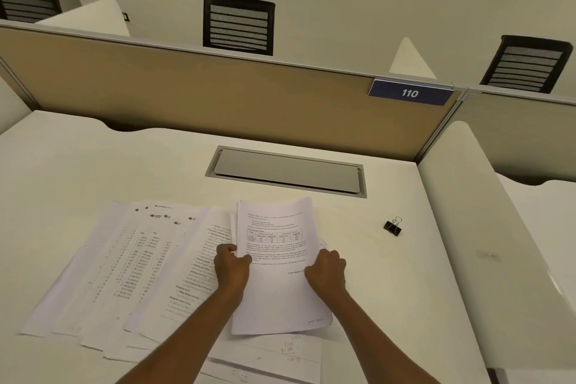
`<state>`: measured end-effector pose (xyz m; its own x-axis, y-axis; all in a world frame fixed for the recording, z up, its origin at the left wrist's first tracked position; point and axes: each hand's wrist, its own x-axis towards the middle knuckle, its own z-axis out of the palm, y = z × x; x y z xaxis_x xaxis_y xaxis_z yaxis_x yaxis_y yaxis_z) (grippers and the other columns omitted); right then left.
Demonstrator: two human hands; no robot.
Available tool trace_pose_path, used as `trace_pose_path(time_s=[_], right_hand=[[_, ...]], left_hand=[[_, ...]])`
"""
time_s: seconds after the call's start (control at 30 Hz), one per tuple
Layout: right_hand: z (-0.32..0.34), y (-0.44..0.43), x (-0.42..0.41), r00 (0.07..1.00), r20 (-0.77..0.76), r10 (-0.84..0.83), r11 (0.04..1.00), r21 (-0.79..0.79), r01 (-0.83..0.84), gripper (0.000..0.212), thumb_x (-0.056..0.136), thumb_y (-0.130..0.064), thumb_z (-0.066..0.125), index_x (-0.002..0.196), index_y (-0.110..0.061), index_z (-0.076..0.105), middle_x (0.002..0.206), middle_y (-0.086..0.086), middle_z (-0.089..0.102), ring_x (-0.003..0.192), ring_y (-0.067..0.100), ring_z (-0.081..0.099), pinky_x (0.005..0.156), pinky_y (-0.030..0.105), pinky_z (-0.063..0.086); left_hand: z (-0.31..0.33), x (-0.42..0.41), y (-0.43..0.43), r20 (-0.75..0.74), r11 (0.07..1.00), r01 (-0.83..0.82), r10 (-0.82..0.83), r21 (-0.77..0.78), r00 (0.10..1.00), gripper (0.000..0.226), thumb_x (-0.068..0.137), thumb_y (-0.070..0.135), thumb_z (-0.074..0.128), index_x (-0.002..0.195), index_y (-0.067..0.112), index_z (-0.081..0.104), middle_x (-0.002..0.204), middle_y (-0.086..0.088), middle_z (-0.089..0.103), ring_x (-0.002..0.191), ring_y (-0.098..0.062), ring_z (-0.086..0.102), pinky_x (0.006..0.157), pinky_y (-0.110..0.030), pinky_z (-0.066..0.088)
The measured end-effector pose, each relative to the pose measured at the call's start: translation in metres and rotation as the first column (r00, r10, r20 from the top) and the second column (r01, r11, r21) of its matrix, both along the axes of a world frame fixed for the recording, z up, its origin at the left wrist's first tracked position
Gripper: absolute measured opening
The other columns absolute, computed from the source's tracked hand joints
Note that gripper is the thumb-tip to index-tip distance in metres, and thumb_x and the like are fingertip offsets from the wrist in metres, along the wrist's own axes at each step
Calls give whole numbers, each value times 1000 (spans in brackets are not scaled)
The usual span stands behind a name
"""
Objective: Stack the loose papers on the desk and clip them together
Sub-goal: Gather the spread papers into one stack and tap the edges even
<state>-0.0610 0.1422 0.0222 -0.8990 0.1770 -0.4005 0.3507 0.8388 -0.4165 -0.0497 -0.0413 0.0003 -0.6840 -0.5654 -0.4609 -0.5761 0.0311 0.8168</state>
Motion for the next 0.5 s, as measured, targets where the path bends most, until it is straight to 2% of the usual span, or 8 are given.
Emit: trace_pose_path(time_s=[0.07, 0.13, 0.2, 0.27, 0.4, 0.5], right_hand=[[0, 0, 1, 1000, -13, -24, 1000, -12, 24, 11, 81, -11, 49, 92, -8, 48, 109, 14, 53, 105, 34, 49, 80, 35, 41], [0, 0, 3, 997, -30, -66, 996, -54, 65, 24, 80, -10, 52, 103, -5, 50, 110, 14, 54, 103, 34, 53, 83, 35, 45], [0, 0, 5, 994, -45, -103, 986, -133, 96, 36, 79, -9, 56, 114, -4, 47, 112, 13, 57, 101, 33, 59, 79, 34, 49], [2, 1, 8, 990, -67, -123, 973, -206, 107, 44, 80, -4, 56, 123, -3, 43, 114, 13, 62, 100, 32, 62, 76, 32, 50], [7, 1, 16, 978, -119, -169, 958, -252, 135, 58, 84, -2, 55, 138, -5, 33, 120, 12, 62, 109, 31, 60, 88, 33, 47], [8, 3, 25, 966, -122, -230, 942, -276, 190, 49, 82, -7, 55, 129, -6, 45, 118, 11, 64, 105, 30, 61, 88, 37, 51]], left_hand=[[2, -2, -2, 23, 999, -1, -1, 53, 1000, 48, 82, -3, 67, 119, 10, 39, 111, -12, 52, 96, -30, 57, 75, -37, 51], [0, -4, -6, 48, 992, 17, -23, 124, 999, 53, 78, -1, 71, 120, 9, 39, 111, -10, 54, 98, -31, 59, 84, -43, 54], [-7, -5, -11, 37, 972, 57, -67, 226, 997, 49, 72, -1, 75, 115, 5, 53, 112, -12, 64, 95, -32, 65, 83, -46, 57], [-6, -4, -11, 12, 947, 134, -144, 291, 989, 40, 74, -7, 72, 111, 4, 61, 108, -13, 68, 92, -32, 67, 78, -40, 57], [2, -6, -10, -32, 930, 283, -283, 234, 958, 41, 82, -11, 61, 117, 8, 52, 114, -8, 62, 99, -26, 61, 72, -30, 52], [7, -5, -13, -86, 899, 387, -377, 203, 922, 49, 81, -10, 57, 124, 13, 54, 119, -6, 65, 102, -24, 64, 76, -32, 54]])
